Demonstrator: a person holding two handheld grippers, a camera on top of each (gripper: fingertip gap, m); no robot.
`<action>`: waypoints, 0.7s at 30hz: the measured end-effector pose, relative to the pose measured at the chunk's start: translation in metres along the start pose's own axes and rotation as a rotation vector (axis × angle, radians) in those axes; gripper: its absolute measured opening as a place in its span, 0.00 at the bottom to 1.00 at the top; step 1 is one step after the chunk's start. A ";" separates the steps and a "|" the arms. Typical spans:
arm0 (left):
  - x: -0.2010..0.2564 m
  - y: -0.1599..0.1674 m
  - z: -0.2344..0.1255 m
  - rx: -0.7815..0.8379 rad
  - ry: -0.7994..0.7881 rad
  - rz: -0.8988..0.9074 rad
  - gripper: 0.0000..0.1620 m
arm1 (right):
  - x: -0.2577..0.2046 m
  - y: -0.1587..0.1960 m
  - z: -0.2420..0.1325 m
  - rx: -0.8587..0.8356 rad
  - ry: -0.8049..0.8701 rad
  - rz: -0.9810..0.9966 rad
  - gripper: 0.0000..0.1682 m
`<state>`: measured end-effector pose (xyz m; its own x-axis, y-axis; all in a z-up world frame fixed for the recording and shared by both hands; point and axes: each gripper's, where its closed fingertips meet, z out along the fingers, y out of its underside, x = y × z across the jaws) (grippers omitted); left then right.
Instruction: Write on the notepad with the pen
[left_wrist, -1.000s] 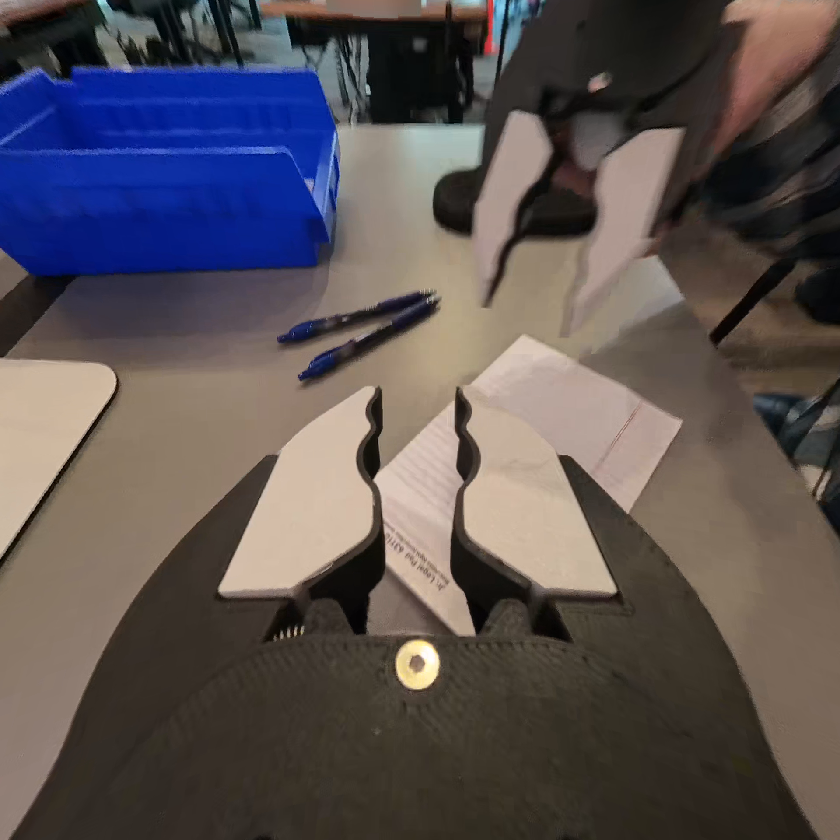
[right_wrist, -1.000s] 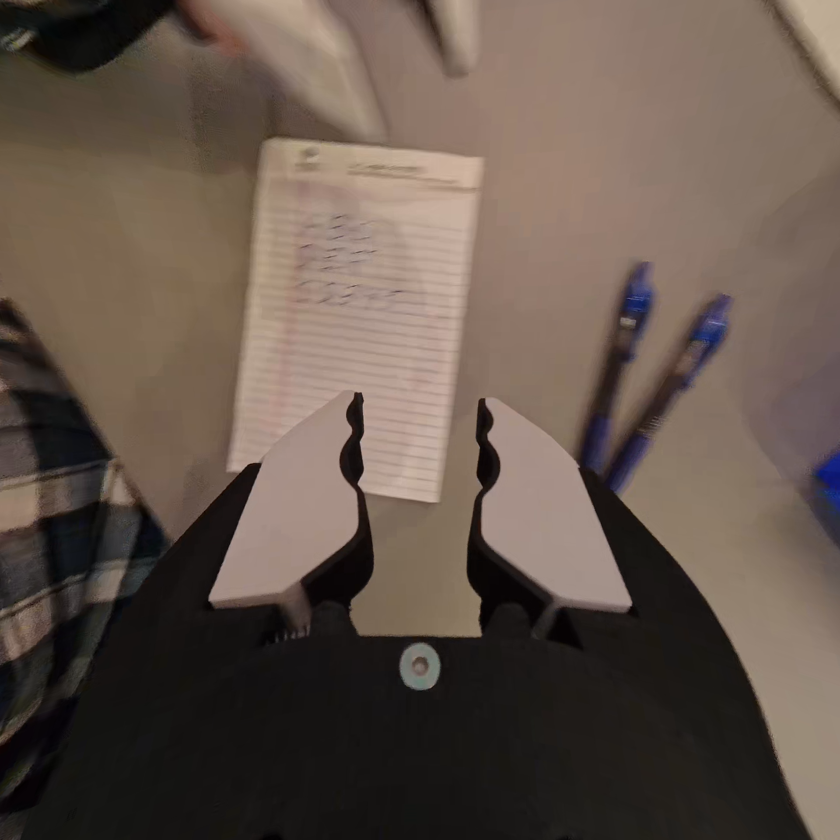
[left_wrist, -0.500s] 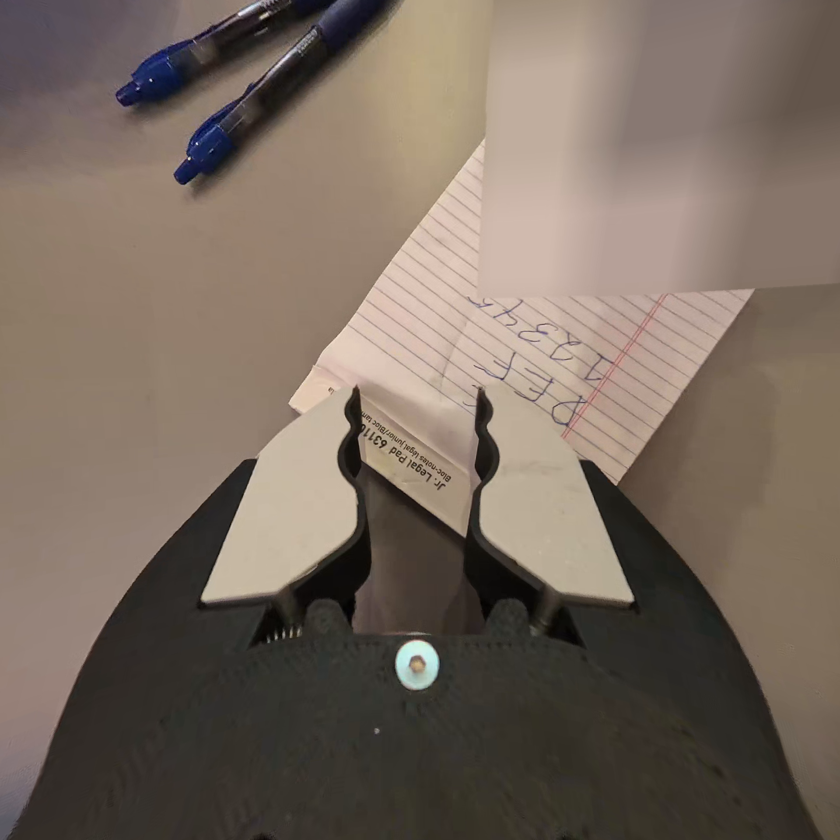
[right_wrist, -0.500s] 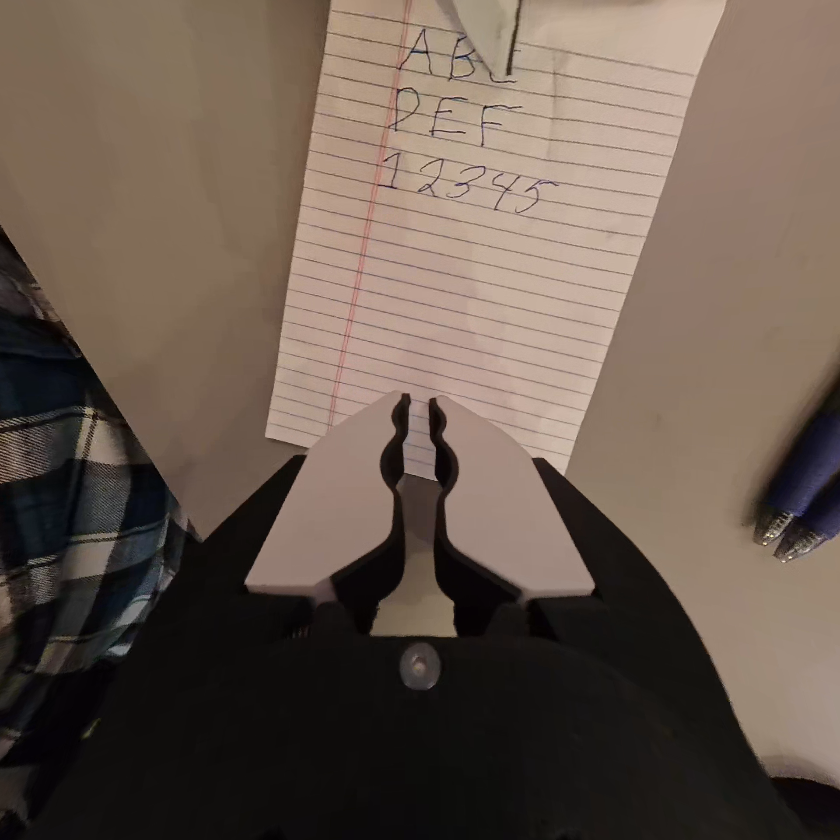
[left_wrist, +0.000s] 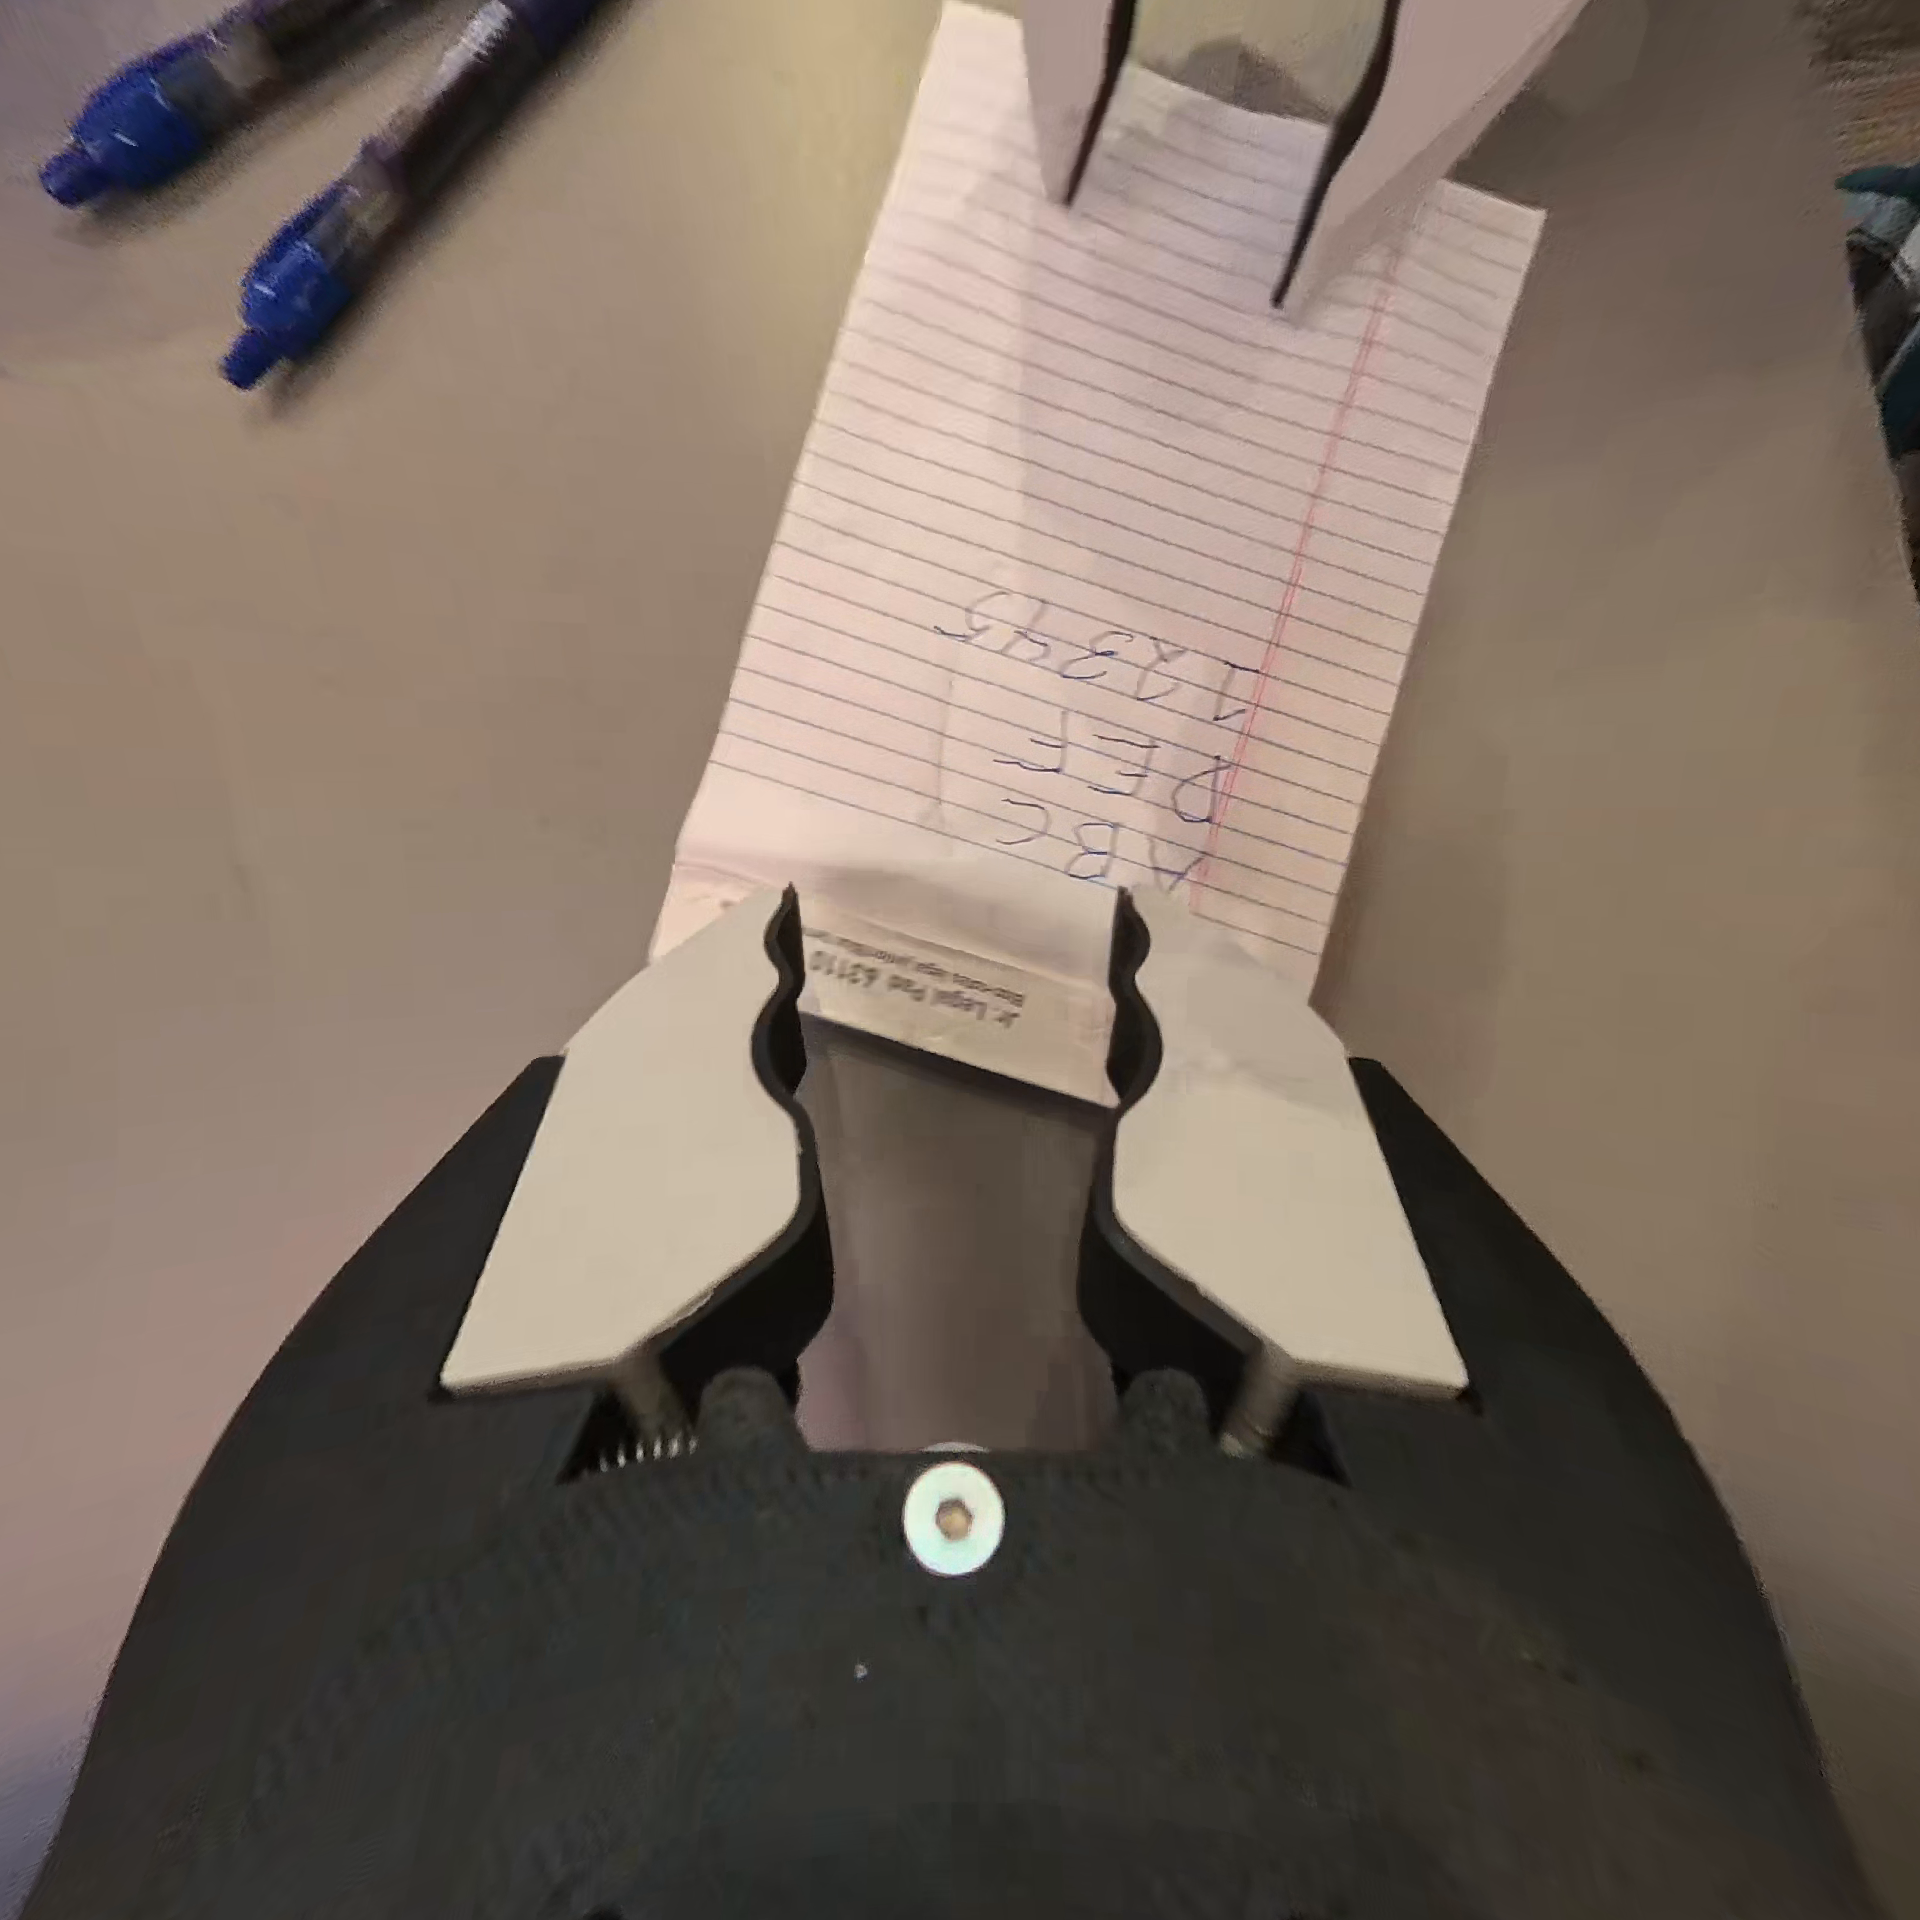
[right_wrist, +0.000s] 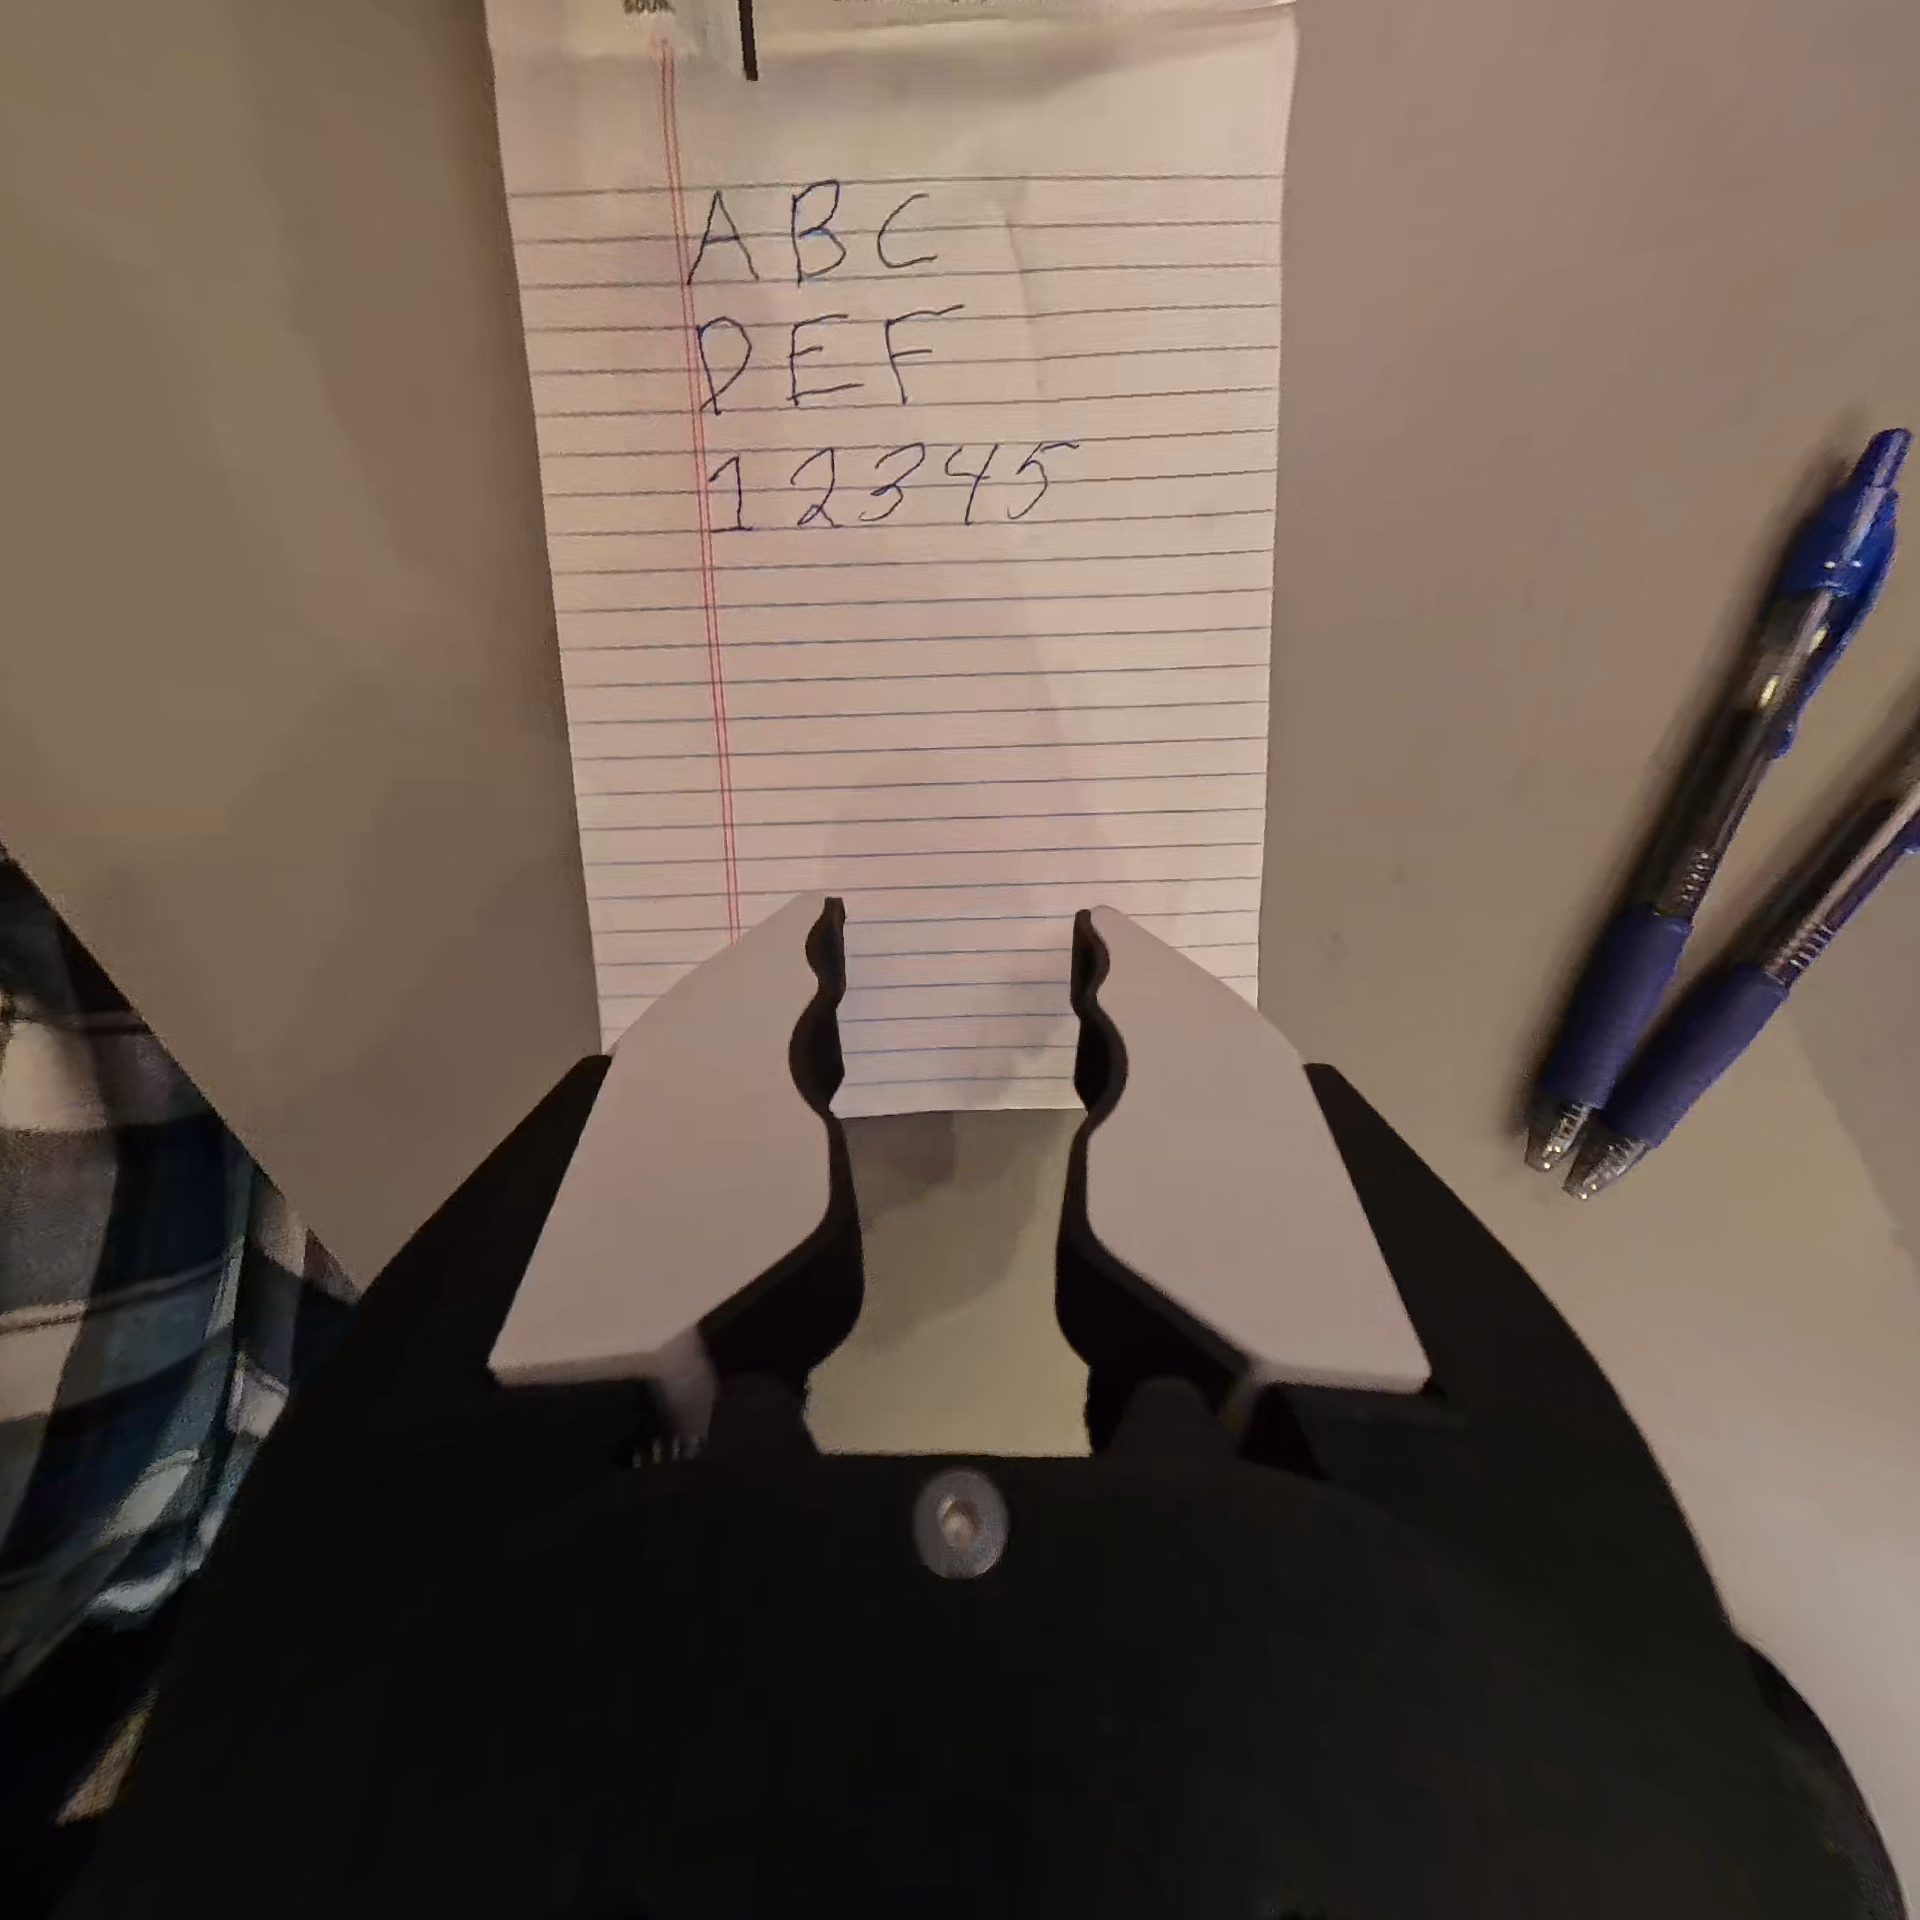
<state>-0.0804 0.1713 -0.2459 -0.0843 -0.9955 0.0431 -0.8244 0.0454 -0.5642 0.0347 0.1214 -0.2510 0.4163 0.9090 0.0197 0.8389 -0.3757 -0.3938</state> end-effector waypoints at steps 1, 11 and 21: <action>-0.006 -0.001 -0.002 0.007 -0.030 0.003 0.34 | 0.002 -0.001 0.000 0.012 0.027 0.017 0.26; -0.008 0.009 0.012 -0.025 -0.020 0.040 0.31 | 0.015 0.004 0.009 0.091 0.081 0.208 0.35; -0.009 0.008 0.013 -0.019 -0.024 0.037 0.31 | 0.008 -0.001 0.010 0.127 0.064 0.167 0.20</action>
<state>-0.0784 0.1794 -0.2614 -0.1016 -0.9948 0.0030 -0.8314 0.0832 -0.5494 0.0336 0.1314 -0.2597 0.5707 0.8212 0.0007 0.7072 -0.4910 -0.5087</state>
